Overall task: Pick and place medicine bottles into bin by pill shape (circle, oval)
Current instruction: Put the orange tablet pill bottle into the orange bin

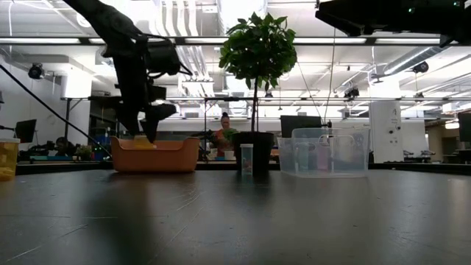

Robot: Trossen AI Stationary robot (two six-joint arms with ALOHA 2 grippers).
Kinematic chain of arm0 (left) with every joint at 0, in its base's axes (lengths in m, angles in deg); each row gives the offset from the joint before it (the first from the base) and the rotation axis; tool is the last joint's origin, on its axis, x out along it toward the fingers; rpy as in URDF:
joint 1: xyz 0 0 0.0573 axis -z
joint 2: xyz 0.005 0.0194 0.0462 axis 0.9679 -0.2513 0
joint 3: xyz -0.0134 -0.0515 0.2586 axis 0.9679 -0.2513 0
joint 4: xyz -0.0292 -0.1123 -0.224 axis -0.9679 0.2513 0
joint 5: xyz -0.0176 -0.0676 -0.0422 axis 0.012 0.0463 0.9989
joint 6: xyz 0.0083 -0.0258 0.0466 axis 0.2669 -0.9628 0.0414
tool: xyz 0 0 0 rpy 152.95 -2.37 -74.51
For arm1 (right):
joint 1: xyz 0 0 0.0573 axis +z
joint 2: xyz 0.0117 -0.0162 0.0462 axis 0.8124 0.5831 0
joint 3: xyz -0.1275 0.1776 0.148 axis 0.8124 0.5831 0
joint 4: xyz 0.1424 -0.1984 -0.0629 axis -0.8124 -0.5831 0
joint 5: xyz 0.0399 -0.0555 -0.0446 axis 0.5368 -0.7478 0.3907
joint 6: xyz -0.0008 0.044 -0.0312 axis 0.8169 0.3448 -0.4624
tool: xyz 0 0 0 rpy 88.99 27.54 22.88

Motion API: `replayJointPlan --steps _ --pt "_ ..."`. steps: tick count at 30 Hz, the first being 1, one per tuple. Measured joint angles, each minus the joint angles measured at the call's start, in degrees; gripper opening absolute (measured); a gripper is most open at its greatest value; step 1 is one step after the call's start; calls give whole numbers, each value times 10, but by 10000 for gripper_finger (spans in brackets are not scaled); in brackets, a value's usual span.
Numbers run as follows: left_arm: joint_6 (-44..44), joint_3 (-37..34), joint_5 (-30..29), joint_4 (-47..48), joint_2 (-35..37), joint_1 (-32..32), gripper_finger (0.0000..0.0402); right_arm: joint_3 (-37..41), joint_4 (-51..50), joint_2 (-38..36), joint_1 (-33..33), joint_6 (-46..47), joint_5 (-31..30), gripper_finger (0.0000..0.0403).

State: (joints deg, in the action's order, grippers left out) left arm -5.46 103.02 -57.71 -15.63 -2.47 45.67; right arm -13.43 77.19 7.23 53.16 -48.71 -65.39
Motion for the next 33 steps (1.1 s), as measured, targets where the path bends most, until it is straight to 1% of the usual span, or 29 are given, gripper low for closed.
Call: replayJointPlan --steps 6,28,30,33 --pt "0 2 -1 0 -16 0 196 0 0 0 0 -3 0 297" --pt "0 2 -2 0 -12 -2 197 0 -4 0 0 -1 0 297" --pt "-3 0 -2 2 -12 -2 201 0 -4 0 0 -1 0 297" --pt "-14 0 -2 0 -12 -2 218 0 -4 0 0 -3 0 297"
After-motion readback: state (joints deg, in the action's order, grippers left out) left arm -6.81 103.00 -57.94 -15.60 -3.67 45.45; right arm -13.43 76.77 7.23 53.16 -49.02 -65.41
